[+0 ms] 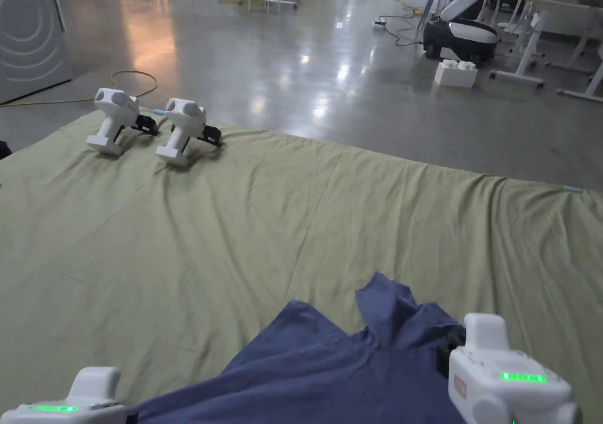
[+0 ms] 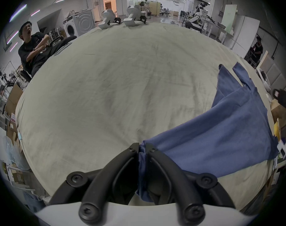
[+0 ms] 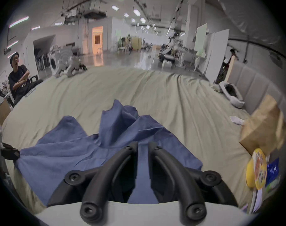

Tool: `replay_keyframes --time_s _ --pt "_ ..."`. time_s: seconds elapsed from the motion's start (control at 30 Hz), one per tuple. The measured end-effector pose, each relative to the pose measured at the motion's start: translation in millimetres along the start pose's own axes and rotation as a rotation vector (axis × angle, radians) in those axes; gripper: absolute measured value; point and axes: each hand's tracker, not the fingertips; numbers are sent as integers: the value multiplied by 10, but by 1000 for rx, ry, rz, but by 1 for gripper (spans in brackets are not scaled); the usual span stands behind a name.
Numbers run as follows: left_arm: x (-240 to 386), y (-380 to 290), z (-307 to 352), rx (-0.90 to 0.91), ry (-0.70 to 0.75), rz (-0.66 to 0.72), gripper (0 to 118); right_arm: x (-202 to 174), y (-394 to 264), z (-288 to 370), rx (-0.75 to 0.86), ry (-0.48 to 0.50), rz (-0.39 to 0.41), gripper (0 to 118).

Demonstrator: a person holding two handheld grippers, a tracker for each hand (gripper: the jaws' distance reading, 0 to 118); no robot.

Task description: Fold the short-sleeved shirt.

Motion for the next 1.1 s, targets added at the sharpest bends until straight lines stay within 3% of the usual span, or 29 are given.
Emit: replay_keyframes --time_s 0.03,0.07,0.1,0.23,0.37,0.53,0.6,0.63,0.7,0.73,0.77,0.87,1.0,1.1 --pt "-29 -9 16 6 -5 0 10 -41 170 -55 -46 6 13 40" --pt "-41 -15 31 8 -7 -1 10 9 274 -209 -80 22 10 59" --pt "-47 -20 57 16 -9 -9 10 56 383 -381 -124 40 21 64" --pt "-78 -23 89 21 -18 9 10 272 656 -1072 -236 86 69 65" --pt "-68 -22 104 19 -28 49 10 346 725 -1465 -347 97 59 71" --pt "-19 -5 74 11 -4 14 10 326 679 -1717 -401 128 53 71" --pt "1 3 81 10 2 8 10 271 642 -1696 -384 109 89 68" --pt "-2 10 93 14 13 1 10 247 633 -1674 -358 106 108 61" --pt "13 14 108 21 19 -4 10 208 578 -1684 -351 157 106 18" --pt "21 6 110 26 22 -12 10 160 567 -1669 -345 165 112 9" --pt "31 7 116 30 26 -19 10 98 543 -1654 -336 109 150 8" --pt "50 17 159 47 30 -31 10 41 498 -1489 -299 93 179 6" --pt "11 25 264 99 5 21 10 191 588 -1039 -164 72 9 6" --pt "-14 126 378 182 -21 37 10 360 719 -631 -60 64 -20 6"
